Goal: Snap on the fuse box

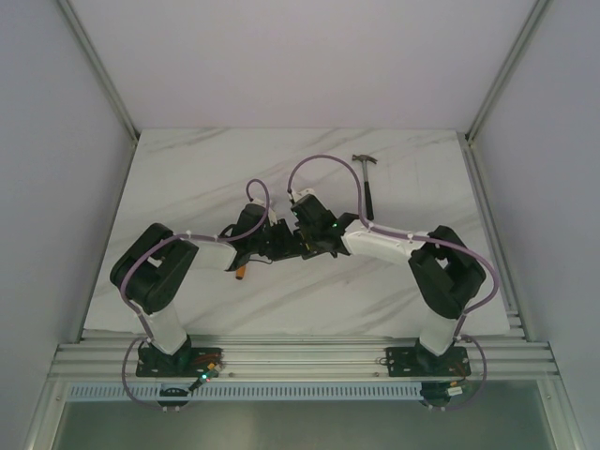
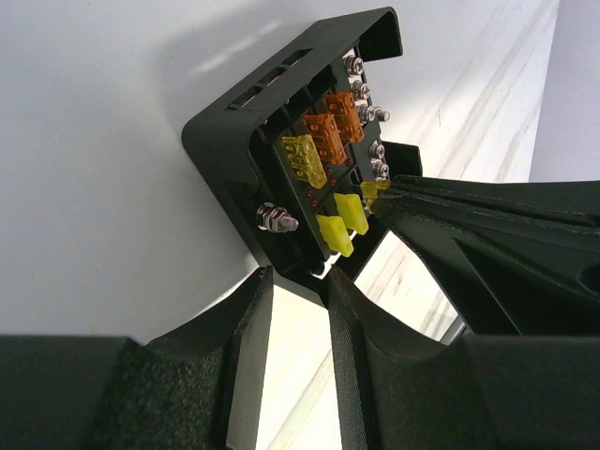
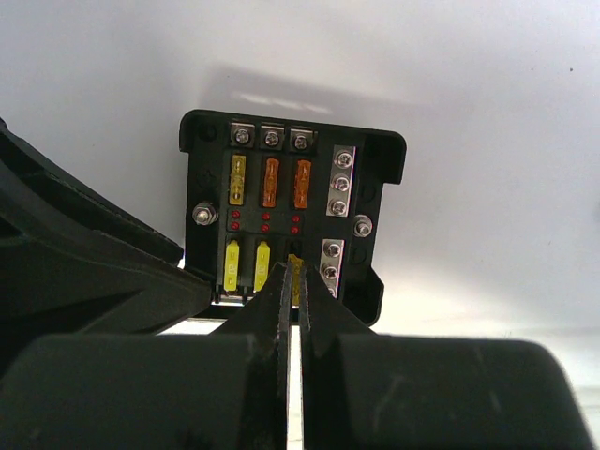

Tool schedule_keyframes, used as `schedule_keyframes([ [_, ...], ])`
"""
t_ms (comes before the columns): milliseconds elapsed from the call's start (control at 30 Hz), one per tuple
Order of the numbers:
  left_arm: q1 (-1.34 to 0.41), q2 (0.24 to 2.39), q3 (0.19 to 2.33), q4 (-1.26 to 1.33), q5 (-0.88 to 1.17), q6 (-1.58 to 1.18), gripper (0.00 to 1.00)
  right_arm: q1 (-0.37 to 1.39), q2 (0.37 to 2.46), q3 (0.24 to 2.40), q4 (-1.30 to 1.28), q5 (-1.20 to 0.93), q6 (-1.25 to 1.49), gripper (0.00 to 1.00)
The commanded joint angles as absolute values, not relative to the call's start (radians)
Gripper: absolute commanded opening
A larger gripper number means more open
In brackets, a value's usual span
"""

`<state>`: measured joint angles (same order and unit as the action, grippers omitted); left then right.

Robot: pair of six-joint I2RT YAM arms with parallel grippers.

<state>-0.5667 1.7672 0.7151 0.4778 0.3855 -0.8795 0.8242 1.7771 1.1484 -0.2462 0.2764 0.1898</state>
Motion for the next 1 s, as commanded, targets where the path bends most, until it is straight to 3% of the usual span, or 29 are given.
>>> schedule_keyframes([
  [0, -0.563, 1.791, 0.728, 0.473, 0.396, -0.879, 0.39, 0.844, 1.799, 1.096, -0.224, 0.273, 0.192, 0.0],
  [300, -0.563, 1.787, 0.726, 0.467, 0.389, -0.879, 0.38, 0.845, 1.758, 1.092, -0.222, 0.234, 0.195, 0.15],
  [533, -0.563, 1.783, 0.723, 0.465, 0.388, -0.878, 0.38, 0.845, 1.757, 1.097, -0.222, 0.217, 0.199, 0.21],
  [833, -0.563, 1.781, 0.721, 0.463, 0.387, -0.876, 0.38, 0.832, 1.751, 1.095, -0.229, 0.234, 0.215, 0.22],
  [967, -0.563, 1.781, 0.724, 0.461, 0.387, -0.874, 0.38, 0.826, 1.736, 1.105, -0.226, 0.211, 0.215, 0.29],
])
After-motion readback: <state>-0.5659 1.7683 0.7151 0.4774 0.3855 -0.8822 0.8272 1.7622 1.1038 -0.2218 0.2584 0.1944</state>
